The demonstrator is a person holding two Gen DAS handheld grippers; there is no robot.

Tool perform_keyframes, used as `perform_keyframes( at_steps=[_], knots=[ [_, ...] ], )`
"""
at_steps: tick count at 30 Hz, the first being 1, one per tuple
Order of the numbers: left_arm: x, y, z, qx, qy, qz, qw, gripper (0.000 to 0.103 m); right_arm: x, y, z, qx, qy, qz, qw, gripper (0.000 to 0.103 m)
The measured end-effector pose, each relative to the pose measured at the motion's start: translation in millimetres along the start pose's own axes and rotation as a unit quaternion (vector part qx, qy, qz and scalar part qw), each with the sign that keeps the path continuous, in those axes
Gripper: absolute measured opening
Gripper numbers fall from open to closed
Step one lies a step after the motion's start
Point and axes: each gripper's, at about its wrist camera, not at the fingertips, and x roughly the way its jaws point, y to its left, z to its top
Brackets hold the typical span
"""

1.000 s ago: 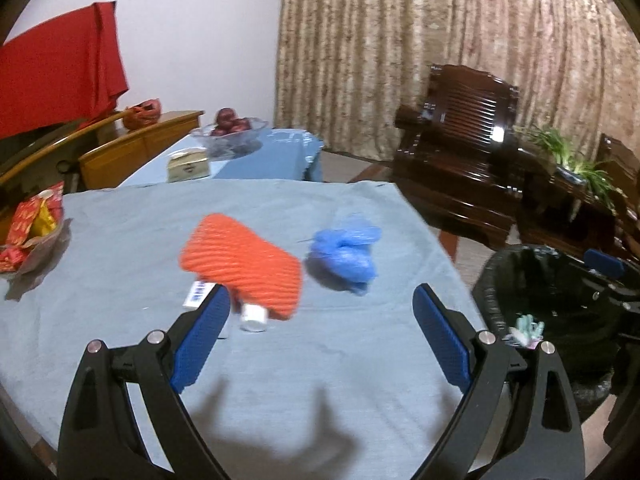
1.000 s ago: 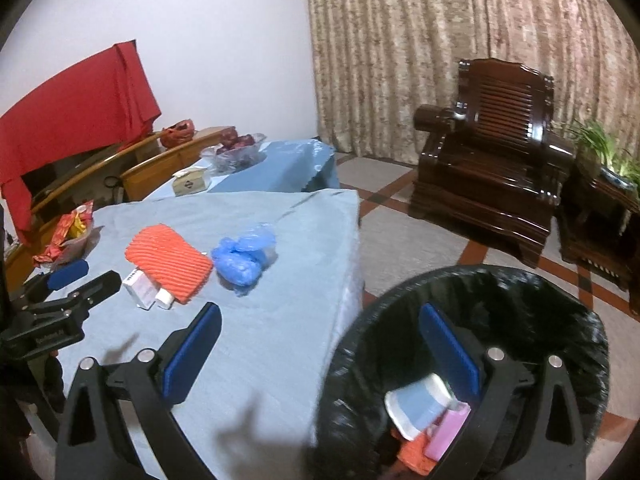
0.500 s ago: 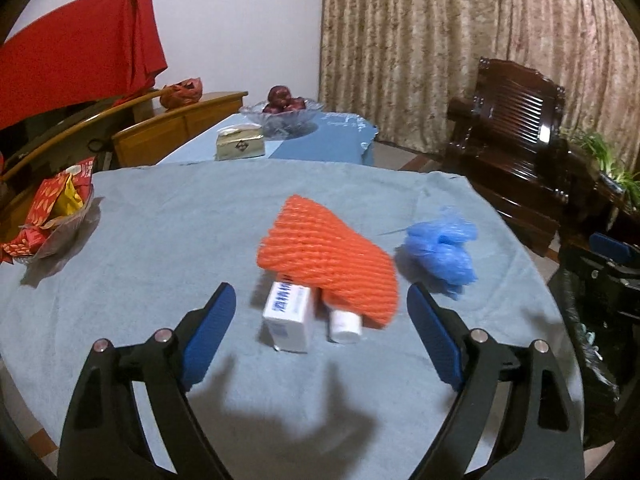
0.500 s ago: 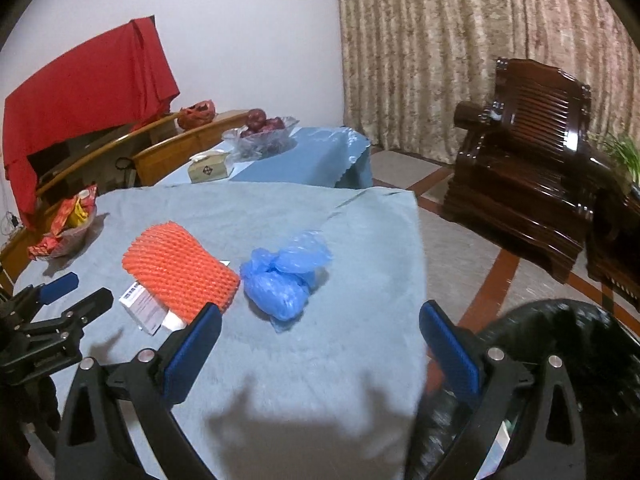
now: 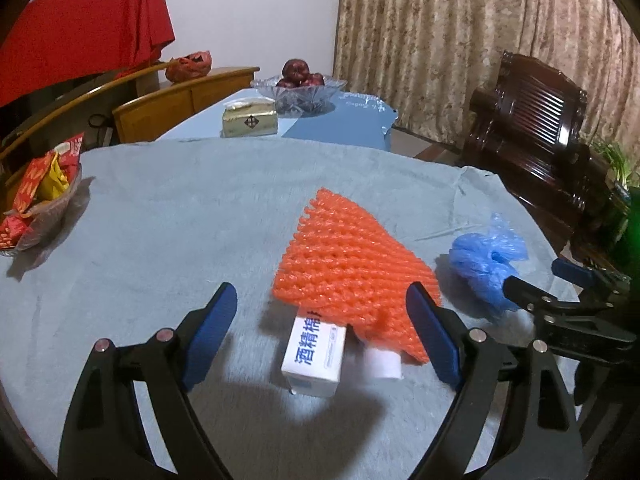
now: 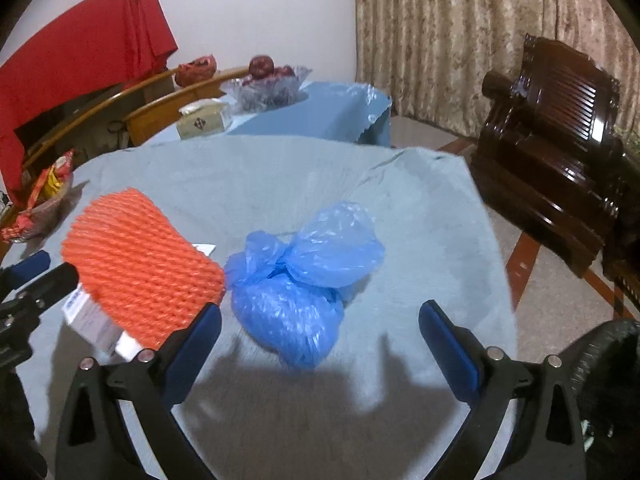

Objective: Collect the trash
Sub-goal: 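Grasp the orange foam net with the left tool while the right tool grasps the blue bag, then carry the orange net and blue bag over the bin with both tools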

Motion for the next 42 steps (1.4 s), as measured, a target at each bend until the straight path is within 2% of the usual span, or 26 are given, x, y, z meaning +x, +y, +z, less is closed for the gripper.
perform_keyframes(
  at_steps=[9, 10, 15, 18, 23, 26, 35, 42],
  knots=[
    [17, 0, 0, 0.002, 0.017, -0.009, 0.9998, 0.079, 42, -3, 0, -0.005, 0.04, 0.016, 0.999, 0.096],
    [19, -1, 0, 0.003, 0.018, -0.01, 0.9998, 0.078, 44, -2, 0, -0.004, 0.042, 0.023, 0.999, 0.093],
    [24, -7, 0, 0.008, 0.024, -0.017, 0.9995, 0.067, 39, 2, 0, -0.017, 0.048, 0.071, 0.996, 0.054],
    [23, -10, 0, 0.009, 0.023, -0.019, 0.9995, 0.06, 32, 1, 0, -0.011, 0.041, 0.081, 0.996, 0.052],
    [19, -17, 0, 0.017, 0.015, -0.017, 0.9996, 0.034, 9, -3, 0, 0.009, 0.023, 0.085, 0.996, 0.052],
    [13, -24, 1, 0.027, 0.005, -0.018, 0.9995, 0.022, -4, -4, -2, 0.012, 0.015, 0.084, 0.996, 0.052],
    [-21, -43, 8, 0.027, -0.032, -0.044, 0.9982, 0.013, -52, -2, -1, 0.004, -0.027, 0.083, 0.996, 0.052],
    [-61, -65, 4, 0.037, -0.06, -0.071, 0.995, 0.013, -96, -13, 1, 0.015, -0.059, 0.086, 0.994, 0.052]
  ],
)
